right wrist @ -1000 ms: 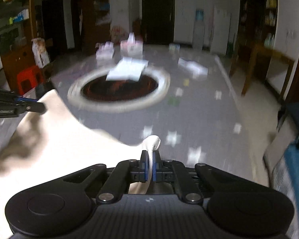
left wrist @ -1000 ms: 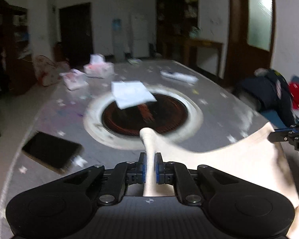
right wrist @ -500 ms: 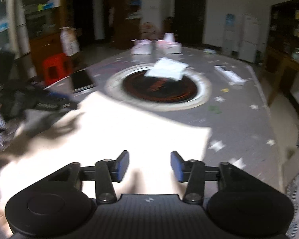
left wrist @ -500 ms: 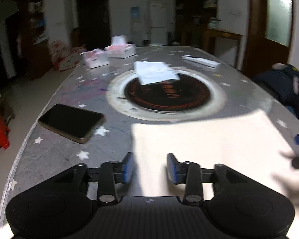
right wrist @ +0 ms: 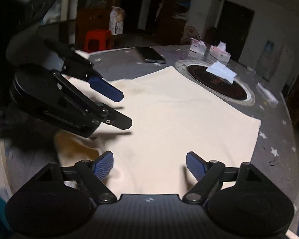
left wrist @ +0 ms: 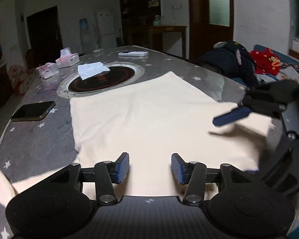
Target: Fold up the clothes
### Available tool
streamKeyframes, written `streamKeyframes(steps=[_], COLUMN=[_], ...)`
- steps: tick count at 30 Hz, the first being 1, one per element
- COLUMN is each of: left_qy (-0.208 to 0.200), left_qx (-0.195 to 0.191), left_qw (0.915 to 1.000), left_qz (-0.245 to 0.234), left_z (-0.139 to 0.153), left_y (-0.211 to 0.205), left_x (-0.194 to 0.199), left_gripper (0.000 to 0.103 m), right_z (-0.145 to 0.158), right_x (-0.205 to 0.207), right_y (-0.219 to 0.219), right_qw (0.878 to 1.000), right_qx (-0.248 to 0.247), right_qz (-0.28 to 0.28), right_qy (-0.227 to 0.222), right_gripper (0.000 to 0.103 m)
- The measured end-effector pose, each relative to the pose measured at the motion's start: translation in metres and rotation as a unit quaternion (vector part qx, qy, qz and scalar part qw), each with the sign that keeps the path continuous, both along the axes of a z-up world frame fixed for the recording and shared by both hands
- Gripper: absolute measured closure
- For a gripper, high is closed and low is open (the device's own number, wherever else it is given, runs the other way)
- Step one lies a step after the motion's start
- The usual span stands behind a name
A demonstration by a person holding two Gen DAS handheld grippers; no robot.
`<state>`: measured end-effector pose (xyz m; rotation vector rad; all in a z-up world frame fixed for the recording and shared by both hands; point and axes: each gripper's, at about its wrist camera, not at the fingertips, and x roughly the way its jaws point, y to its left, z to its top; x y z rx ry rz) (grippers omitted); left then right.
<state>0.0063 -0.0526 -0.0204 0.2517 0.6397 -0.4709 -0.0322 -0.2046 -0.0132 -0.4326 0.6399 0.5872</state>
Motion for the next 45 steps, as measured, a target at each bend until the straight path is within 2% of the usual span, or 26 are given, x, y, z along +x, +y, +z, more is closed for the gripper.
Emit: streamKeyframes(steps=[2, 7, 11, 13, 16, 20, 23, 27, 28, 31, 32, 33, 34, 35, 38, 43, 44, 45], left_qy=[-0.001, 0.008, 0.012, 0.011, 0.01, 0.011, 0.012, 0.012, 0.012, 0.013, 0.013, 0.013, 0.013, 0.012, 0.012, 0.011, 0.011, 0.011], left_qx=[0.002, -0.007, -0.02, -0.02, -0.022, -0.025, -0.025, -0.024, -0.024, -0.023, -0.023, -0.022, -0.022, -0.022, -0.022, -0.024, -0.025, -0.025], left_qw=[1.0, 0.9997, 0.9991, 0.999, 0.9988, 0.9985, 0.9984, 0.9983, 0.9983, 0.9983, 0.9983, 0.9983, 0.9983, 0.9982, 0.9983, 0.9983, 0.9983, 0.9983], left_qz=[0.003, 0.024, 0.036, 0.039, 0.043, 0.047, 0.05, 0.052, 0.052, 0.053, 0.053, 0.053, 0.053, 0.053, 0.053, 0.053, 0.052, 0.052], left_z=[-0.003, -0.01, -0.01, -0.011, -0.011, -0.011, -0.012, -0.012, -0.012, -0.012, -0.012, -0.012, -0.012, -0.012, -0.012, -0.012, -0.013, -0.013], left_y=[0.001, 0.007, 0.012, 0.012, 0.013, 0.013, 0.012, 0.013, 0.013, 0.012, 0.011, 0.011, 0.011, 0.011, 0.011, 0.012, 0.012, 0.013], left_x=[-0.006, -0.009, -0.01, -0.011, -0.012, -0.012, -0.012, -0.011, -0.011, -0.011, -0.011, -0.011, -0.011, -0.012, -0.012, -0.012, -0.012, -0.012], left_gripper=[0.052, 0.047, 0.046, 0.046, 0.045, 0.045, 0.044, 0.044, 0.043, 0.043, 0.043, 0.043, 0.043, 0.042, 0.042, 0.042, 0.042, 0.042], right_z=[0.001, -0.002, 0.005, 0.006, 0.005, 0.003, -0.003, -0.012, -0.013, -0.016, -0.016, -0.014, -0.013, -0.006, 0.023, 0.042, 0.045, 0.049], right_x=[-0.009, -0.011, -0.011, -0.01, -0.012, -0.018, -0.019, -0.018, -0.016, -0.01, -0.006, -0.003, 0.0, 0.003, 0.006, -0.005, -0.007, -0.009], right_y=[-0.003, -0.03, -0.066, -0.089, -0.123, -0.17, -0.204, -0.25, -0.256, -0.272, -0.274, -0.275, -0.276, -0.272, -0.258, -0.262, -0.263, -0.264], right_qw=[1.0, 0.996, 0.984, 0.974, 0.958, 0.929, 0.901, 0.852, 0.848, 0.835, 0.835, 0.837, 0.839, 0.847, 0.867, 0.872, 0.873, 0.873], right_qx=[0.011, 0.061, 0.125, 0.153, 0.17, 0.185, 0.195, 0.215, 0.218, 0.23, 0.237, 0.244, 0.251, 0.25, 0.269, 0.28, 0.282, 0.284], right_qz=[-0.011, -0.059, -0.116, -0.158, -0.224, -0.319, -0.388, -0.476, -0.483, -0.499, -0.496, -0.49, -0.483, -0.47, -0.419, -0.395, -0.391, -0.386], right_qy=[-0.009, 0.033, 0.053, 0.057, 0.049, 0.029, 0.022, 0.021, 0.017, 0.007, 0.009, 0.01, 0.011, 0.005, -0.028, -0.069, -0.077, -0.084], right_gripper=[0.017, 0.016, 0.013, 0.012, 0.012, 0.014, 0.021, 0.041, 0.044, 0.068, 0.083, 0.093, 0.096, 0.098, 0.099, 0.099, 0.098, 0.093])
